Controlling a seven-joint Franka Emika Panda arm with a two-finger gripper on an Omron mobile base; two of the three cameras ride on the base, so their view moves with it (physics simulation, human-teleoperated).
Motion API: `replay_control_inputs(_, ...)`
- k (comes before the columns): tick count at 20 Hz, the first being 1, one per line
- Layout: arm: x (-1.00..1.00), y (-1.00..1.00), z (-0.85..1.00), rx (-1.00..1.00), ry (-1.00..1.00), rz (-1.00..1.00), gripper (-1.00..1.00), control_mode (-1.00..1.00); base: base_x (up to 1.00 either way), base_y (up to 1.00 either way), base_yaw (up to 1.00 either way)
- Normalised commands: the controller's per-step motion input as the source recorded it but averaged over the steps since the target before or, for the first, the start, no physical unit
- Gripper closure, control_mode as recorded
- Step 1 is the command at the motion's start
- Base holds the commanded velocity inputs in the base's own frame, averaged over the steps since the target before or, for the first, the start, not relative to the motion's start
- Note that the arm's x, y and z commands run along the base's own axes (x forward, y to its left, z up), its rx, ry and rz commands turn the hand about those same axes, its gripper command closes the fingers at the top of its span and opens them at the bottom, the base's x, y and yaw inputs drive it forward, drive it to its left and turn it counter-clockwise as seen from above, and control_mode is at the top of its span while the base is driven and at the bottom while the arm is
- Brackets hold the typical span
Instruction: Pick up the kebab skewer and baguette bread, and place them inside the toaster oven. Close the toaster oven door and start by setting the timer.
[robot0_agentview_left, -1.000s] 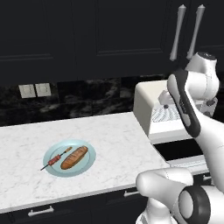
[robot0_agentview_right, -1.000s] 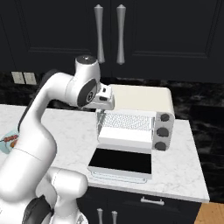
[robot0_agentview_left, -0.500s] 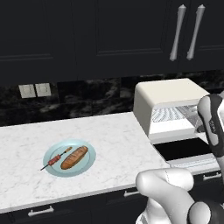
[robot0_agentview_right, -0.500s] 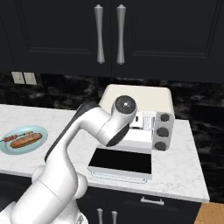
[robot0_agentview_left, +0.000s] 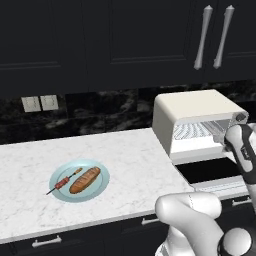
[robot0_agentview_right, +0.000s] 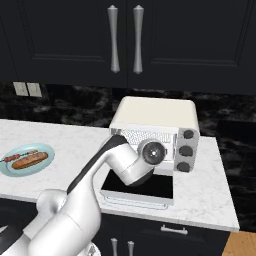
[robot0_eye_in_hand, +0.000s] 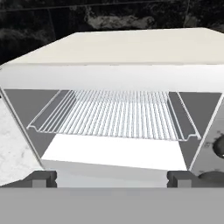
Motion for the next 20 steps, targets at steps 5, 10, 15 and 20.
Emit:
replay_control_inputs(5, 0.54, 0.0, -0.08, 0.0, -0.1, -0.02, -1.0, -1.0, 0.0, 0.0, 0.0)
replay_control_inputs(10, 0.4, -0.06, -0.01, 0.0, -0.01, 0.0, -1.0, -1.0, 0.0, 0.0, 0.0)
replay_control_inputs(15, 0.49, -0.02, -0.01, 0.0, 0.0, 0.0, -1.0, -1.0, 0.0, 0.0, 0.0)
replay_control_inputs(20, 0.32, -0.01, -0.02, 0.0, 0.0, 0.0, -1.0, -1.0, 0.0, 0.0, 0.0)
